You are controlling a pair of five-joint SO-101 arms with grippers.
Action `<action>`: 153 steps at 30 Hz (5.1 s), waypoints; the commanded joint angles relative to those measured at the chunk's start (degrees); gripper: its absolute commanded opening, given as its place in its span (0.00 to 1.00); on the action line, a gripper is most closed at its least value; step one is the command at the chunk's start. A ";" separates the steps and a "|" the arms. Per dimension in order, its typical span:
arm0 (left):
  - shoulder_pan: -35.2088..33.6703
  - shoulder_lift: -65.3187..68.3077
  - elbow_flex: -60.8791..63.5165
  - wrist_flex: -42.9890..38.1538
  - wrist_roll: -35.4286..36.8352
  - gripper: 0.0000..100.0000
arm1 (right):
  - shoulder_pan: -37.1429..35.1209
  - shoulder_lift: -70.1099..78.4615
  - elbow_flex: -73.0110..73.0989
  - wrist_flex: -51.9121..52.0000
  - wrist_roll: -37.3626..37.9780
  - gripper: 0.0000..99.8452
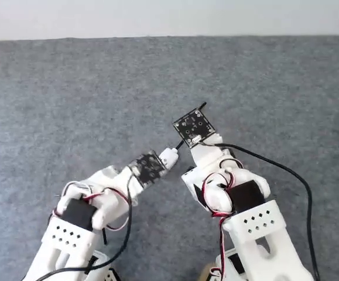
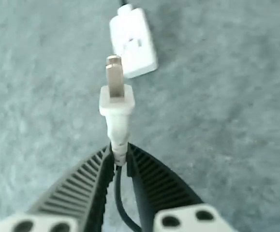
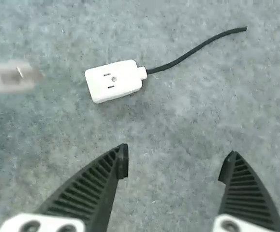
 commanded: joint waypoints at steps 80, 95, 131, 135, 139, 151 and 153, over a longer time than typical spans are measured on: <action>15.30 -1.23 -6.29 -0.35 -0.35 0.01 | -7.52 -9.10 -9.76 2.51 -3.43 0.31; 15.65 -1.23 -6.55 -1.85 2.11 0.01 | -10.42 -9.10 -9.23 4.26 -3.34 0.31; 18.64 -17.76 -12.88 8.62 5.27 0.01 | 2.33 -9.10 8.70 -7.08 -0.79 0.31; 17.41 -20.04 -12.88 9.67 5.27 0.01 | 2.33 -9.10 11.08 -8.57 -0.79 0.31; 17.67 -20.13 -12.88 10.11 5.27 0.01 | 2.42 -9.10 12.31 -9.54 -0.70 0.31; 17.41 -20.40 -5.14 5.71 5.27 0.01 | 2.68 -10.68 2.99 -3.38 -0.97 0.31; 17.41 -20.40 -5.05 5.80 5.27 0.01 | 2.68 -12.26 -2.02 0.48 -1.05 0.31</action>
